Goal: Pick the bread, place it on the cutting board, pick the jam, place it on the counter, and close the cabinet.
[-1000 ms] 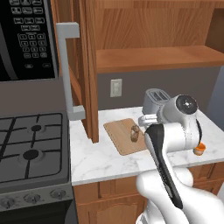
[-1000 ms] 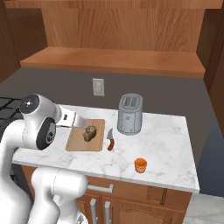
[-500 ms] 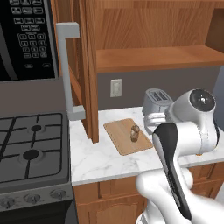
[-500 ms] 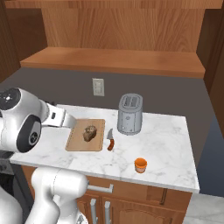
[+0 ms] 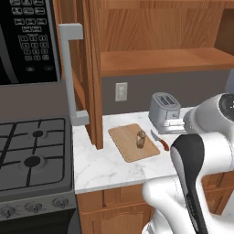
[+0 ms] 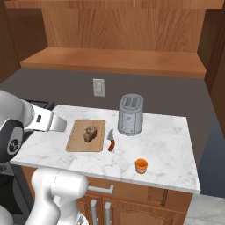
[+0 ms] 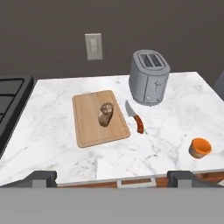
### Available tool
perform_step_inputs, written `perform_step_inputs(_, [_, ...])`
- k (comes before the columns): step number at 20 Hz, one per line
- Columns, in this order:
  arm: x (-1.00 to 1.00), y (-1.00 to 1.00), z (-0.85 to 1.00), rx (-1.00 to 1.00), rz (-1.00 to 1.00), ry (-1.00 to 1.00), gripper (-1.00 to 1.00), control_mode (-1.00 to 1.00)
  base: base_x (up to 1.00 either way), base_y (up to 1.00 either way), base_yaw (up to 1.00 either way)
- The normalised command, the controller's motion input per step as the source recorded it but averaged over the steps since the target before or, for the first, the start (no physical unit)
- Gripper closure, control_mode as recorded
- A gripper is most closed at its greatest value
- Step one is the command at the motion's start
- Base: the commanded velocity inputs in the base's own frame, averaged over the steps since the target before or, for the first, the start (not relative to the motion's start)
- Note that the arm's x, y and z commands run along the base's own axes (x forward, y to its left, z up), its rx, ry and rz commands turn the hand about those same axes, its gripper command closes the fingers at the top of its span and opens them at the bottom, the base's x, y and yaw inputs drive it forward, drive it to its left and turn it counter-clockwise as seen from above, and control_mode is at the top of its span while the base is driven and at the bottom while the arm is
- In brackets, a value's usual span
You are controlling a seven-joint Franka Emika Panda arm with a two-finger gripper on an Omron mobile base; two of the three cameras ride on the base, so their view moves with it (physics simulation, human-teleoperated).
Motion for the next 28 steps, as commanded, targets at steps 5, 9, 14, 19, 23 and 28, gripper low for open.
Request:
perform_step_inputs(5, [-0.41, 0.04, 0.00, 0.00, 0.00, -0.29, -1.00, -1.00, 0.00, 0.00, 0.00])
perform_step_inputs(9, [-0.46, 0.06, 0.00, -0.01, 0.00, -0.32, -1.00, -1.00, 0.00, 0.00, 0.00])
perform_step_inputs(14, [-0.46, 0.06, 0.00, -0.01, 0.00, -0.34, -1.00, -1.00, 0.00, 0.00, 0.00])
perform_step_inputs(19, [-0.61, 0.01, 0.00, 0.00, 0.00, -0.30, -1.00, -1.00, 0.00, 0.00, 0.00])
perform_step_inputs(23, [-0.63, 0.00, 0.00, 0.00, 0.03, -0.23, -1.00, -1.00, 0.00, 0.00, 0.00])
perform_step_inputs(28, [-0.52, 0.00, 0.00, 0.00, 0.07, -0.20, -1.00, -1.00, 0.00, 0.00, 0.00])
